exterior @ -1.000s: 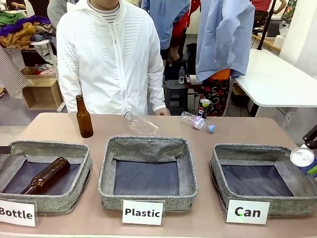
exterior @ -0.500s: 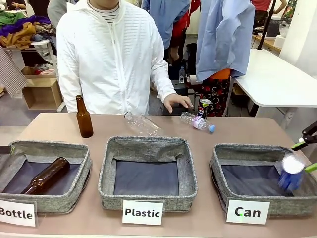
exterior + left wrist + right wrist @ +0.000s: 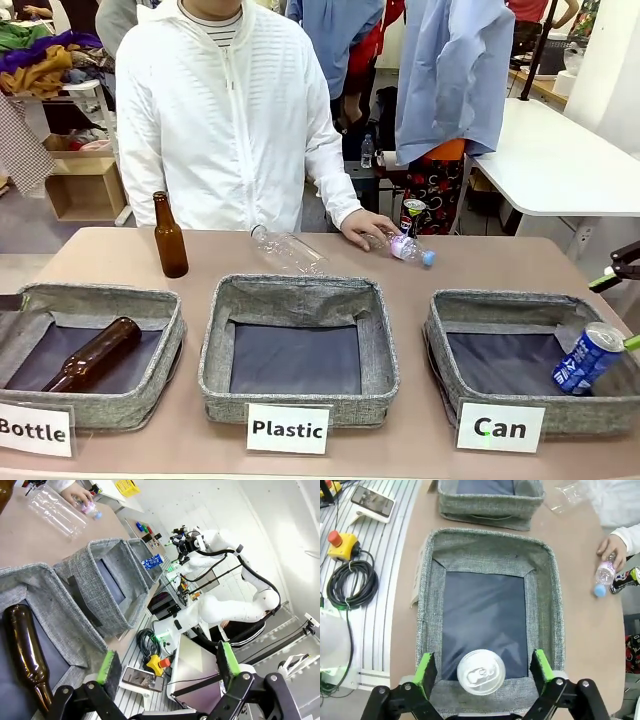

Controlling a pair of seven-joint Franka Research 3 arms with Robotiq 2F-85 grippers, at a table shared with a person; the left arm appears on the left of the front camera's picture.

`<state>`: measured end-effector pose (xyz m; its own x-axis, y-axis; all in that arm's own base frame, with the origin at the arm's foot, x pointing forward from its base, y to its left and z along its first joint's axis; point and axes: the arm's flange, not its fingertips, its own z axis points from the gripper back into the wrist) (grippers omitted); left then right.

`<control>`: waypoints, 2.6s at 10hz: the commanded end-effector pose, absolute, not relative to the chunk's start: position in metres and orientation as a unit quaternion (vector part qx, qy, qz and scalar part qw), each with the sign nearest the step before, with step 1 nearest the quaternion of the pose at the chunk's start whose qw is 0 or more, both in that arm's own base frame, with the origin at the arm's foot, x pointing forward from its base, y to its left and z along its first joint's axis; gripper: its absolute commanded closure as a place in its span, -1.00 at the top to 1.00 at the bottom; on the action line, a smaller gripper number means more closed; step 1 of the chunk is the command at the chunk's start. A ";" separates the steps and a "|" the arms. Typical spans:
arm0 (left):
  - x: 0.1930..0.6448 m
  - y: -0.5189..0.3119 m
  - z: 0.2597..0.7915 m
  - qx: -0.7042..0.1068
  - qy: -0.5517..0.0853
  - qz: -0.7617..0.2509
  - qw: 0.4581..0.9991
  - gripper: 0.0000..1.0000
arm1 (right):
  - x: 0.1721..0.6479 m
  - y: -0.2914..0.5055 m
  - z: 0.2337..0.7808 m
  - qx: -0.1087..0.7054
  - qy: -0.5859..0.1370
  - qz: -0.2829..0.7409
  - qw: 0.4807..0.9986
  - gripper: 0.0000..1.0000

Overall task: Sort the can waste into the basket.
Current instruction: Pick up the can waste from the table and place it in the right Fabric basket.

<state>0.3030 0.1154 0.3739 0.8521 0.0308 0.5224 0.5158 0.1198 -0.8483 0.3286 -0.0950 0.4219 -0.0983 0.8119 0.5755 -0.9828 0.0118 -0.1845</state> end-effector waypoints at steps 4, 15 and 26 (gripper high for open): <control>0.302 0.118 0.377 -0.645 -0.212 -0.171 0.714 1.00 | 0.355 -0.102 0.448 0.318 -0.371 0.606 0.627 1.00; 0.302 0.118 0.377 -0.645 -0.212 -0.171 0.714 1.00 | 0.437 -0.126 0.356 0.540 -0.324 0.173 0.757 1.00; 0.302 0.118 0.377 -0.645 -0.212 -0.171 0.714 1.00 | 0.437 -0.126 0.356 0.540 -0.324 0.173 0.757 1.00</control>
<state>0.3031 0.1155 0.3737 0.8524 0.0309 0.5220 0.5153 0.1197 -0.8486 0.4401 -0.1264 0.3552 0.7411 -0.1041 0.6633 -0.5992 0.3430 0.7234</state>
